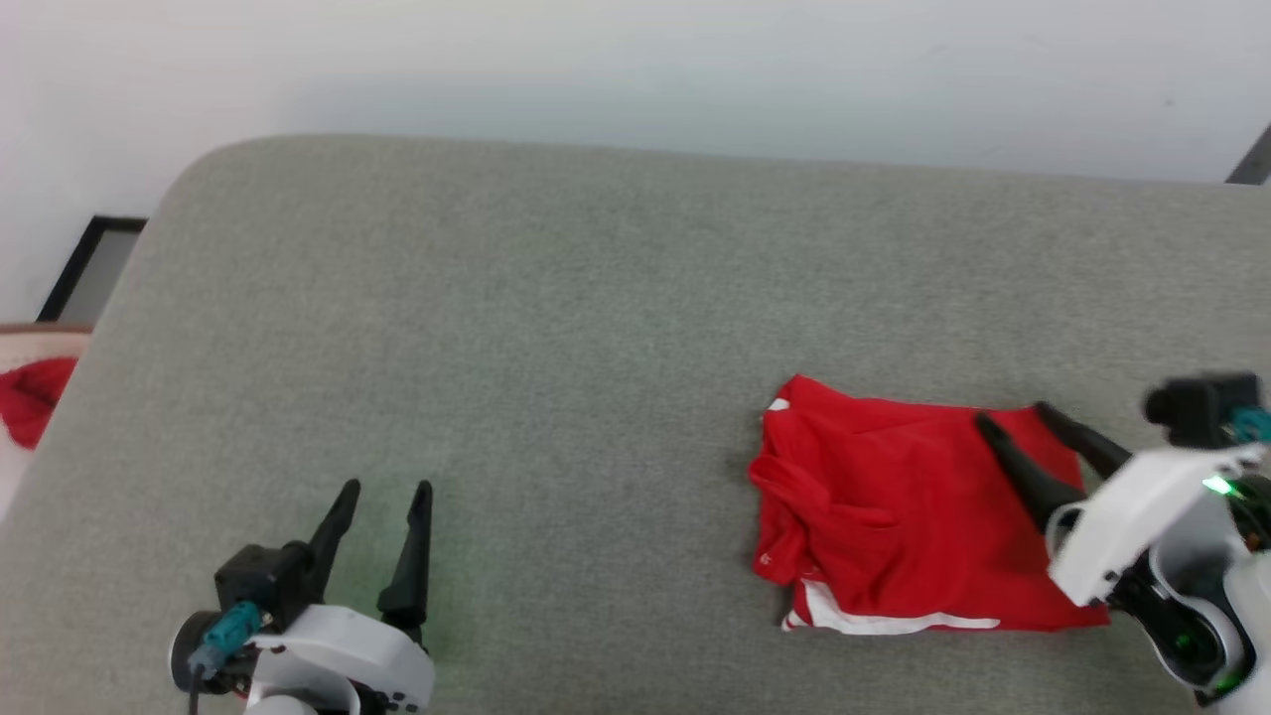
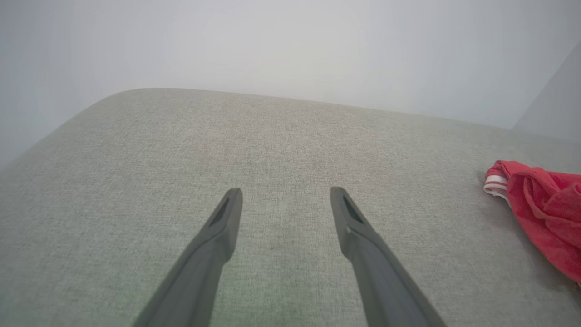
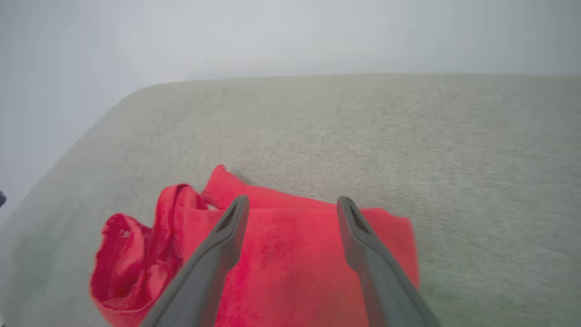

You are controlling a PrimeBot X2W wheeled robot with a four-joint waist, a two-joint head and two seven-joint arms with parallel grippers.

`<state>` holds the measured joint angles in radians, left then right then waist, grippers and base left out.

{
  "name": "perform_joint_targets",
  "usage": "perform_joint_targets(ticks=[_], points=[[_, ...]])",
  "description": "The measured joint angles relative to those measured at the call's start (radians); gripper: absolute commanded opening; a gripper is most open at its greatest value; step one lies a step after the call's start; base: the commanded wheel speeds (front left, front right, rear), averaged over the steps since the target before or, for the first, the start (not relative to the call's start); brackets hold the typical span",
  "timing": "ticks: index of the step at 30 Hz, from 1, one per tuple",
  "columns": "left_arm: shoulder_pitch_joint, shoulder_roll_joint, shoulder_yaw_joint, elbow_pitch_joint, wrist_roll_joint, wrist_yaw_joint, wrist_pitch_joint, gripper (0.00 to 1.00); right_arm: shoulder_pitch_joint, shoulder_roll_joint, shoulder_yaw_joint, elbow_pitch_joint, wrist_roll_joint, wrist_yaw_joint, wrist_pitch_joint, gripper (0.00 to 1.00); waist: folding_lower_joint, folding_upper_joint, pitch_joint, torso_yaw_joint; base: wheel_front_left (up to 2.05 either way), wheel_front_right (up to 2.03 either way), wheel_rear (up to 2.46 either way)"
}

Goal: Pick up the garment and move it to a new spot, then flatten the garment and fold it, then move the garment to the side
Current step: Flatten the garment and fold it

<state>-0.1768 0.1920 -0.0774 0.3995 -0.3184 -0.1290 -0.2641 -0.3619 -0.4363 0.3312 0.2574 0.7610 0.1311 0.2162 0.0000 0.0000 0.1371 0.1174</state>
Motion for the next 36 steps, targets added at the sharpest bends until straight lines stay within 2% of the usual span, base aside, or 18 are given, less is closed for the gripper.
perform_joint_targets(ticks=[1, 2, 3, 6, 13, 18, 25, 36], points=[[0.0, 0.001, 0.002, 0.002, 0.0, 0.0, 0.0, 1.0, 0.007, -0.003, -0.006, 0.022, -0.009, 0.0, -0.046, 1.0, 0.0001, 0.0, -0.004, -0.005, 0.0, 0.0, 0.0], [0.0, 0.001, 0.002, 0.002, 0.0, 0.0, 0.0, 1.0, 0.007, -0.003, -0.006, 0.022, -0.009, 0.0, -0.046, 1.0, 0.0001, 0.0, -0.004, -0.005, 0.0, 0.0, 0.0], [0.001, 0.002, 0.008, 0.008, 0.001, 0.0, 0.0, 1.0, 0.021, -0.003, -0.015, 0.063, -0.025, 0.0, -0.126, 1.0, 0.0, 0.0, -0.014, -0.015, 0.0, 0.0, 0.0], [0.021, 0.005, 0.025, 0.016, 0.0, 0.0, 0.0, 1.0, 0.04, 0.005, -0.024, 0.109, -0.048, 0.0, -0.23, 1.0, 0.0, 0.0, -0.035, -0.027, 0.0, 0.0, 0.0], [0.086, 0.038, 0.058, 0.019, 0.002, 0.0, 0.0, 1.0, 0.081, 0.031, -0.012, 0.157, -0.104, 0.0, -0.352, 1.0, 0.0, 0.0, -0.106, -0.063, 0.0, 0.0, 0.0], [0.141, 0.038, 0.077, -0.012, 0.013, 0.0, 0.0, 1.0, 0.122, 0.041, -0.016, 0.164, -0.097, 0.0, -0.373, 1.0, 0.0, 0.0, -0.157, -0.087, 0.0, 0.0, 0.0], [0.218, 0.03, 0.086, -0.071, 0.01, 0.0, 0.0, 1.0, 0.201, 0.041, -0.077, 0.143, -0.086, 0.0, -0.401, 1.0, 0.0, 0.0, -0.215, -0.107, 0.0, 0.0, 0.0], [0.327, 0.031, 0.112, -0.165, 0.016, 0.0, 0.0, 1.0, 0.38, 0.051, -0.22, -0.02, -0.116, 0.0, -0.367, 1.0, 0.0, 0.0, -0.233, -0.111, 0.0, 0.0, 0.0]])
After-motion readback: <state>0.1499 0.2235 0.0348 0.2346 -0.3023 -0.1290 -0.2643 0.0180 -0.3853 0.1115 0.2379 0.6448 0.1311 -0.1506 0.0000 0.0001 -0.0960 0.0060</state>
